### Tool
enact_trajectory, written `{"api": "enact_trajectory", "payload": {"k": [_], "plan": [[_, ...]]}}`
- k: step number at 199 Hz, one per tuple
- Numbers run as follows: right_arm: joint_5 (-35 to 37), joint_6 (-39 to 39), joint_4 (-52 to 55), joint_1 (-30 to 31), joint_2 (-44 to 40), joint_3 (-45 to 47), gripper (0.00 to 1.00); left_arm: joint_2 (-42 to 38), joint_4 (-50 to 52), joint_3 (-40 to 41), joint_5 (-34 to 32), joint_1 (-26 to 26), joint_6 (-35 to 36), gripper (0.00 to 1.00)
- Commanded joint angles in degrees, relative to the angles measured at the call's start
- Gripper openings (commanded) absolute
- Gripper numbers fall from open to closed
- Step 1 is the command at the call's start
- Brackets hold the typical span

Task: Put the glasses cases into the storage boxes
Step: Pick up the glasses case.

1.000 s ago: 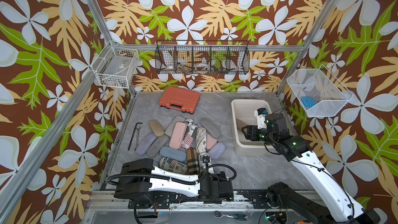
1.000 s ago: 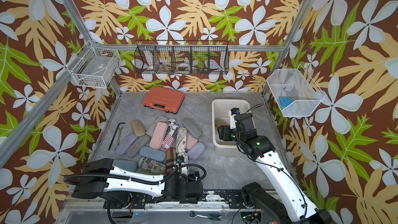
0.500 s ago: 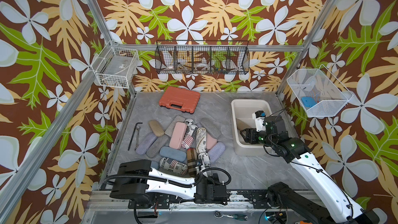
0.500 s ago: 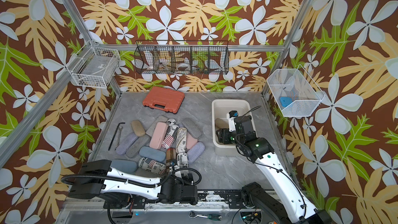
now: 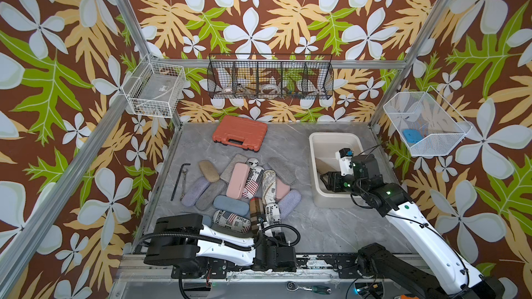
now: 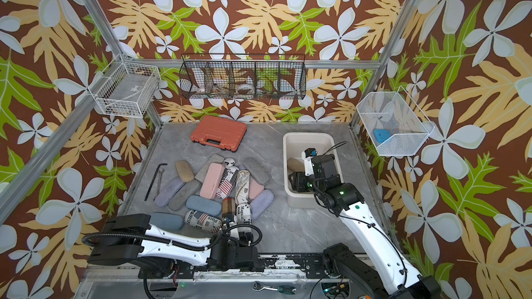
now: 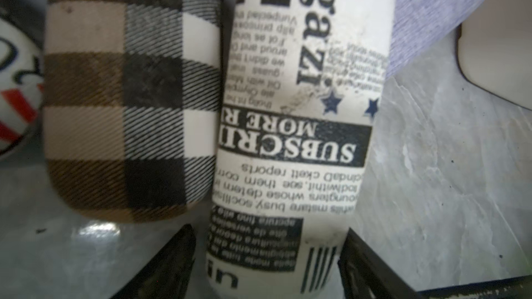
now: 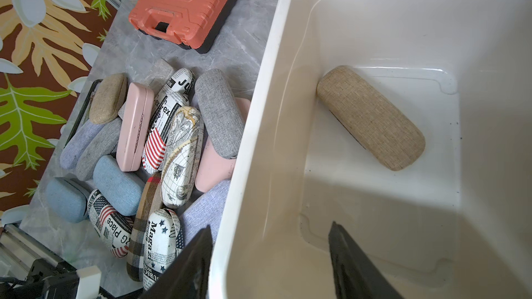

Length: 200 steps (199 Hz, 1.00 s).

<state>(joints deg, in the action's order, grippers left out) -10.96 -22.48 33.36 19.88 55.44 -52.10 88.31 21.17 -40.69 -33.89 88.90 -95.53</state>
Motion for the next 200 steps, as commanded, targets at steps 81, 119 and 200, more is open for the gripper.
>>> {"api": "enact_trajectory", "payload": {"k": [81,119,200], "plan": [[-1.5,0.4,-0.4,0.1,0.2,-1.1,0.59,7.0,5.9,-6.0,0.9,-1.5,3.5,0.71],[-1.7,0.3,-0.3,0.1,0.2,-1.3,0.58,7.0,8.5,-8.7,-0.5,-1.6,5.3,0.64],[-3.0,-0.3,-0.1,0.2,-0.5,-2.6,0.56,5.1,15.1,-15.4,-3.9,-1.6,9.2,0.58]]}}
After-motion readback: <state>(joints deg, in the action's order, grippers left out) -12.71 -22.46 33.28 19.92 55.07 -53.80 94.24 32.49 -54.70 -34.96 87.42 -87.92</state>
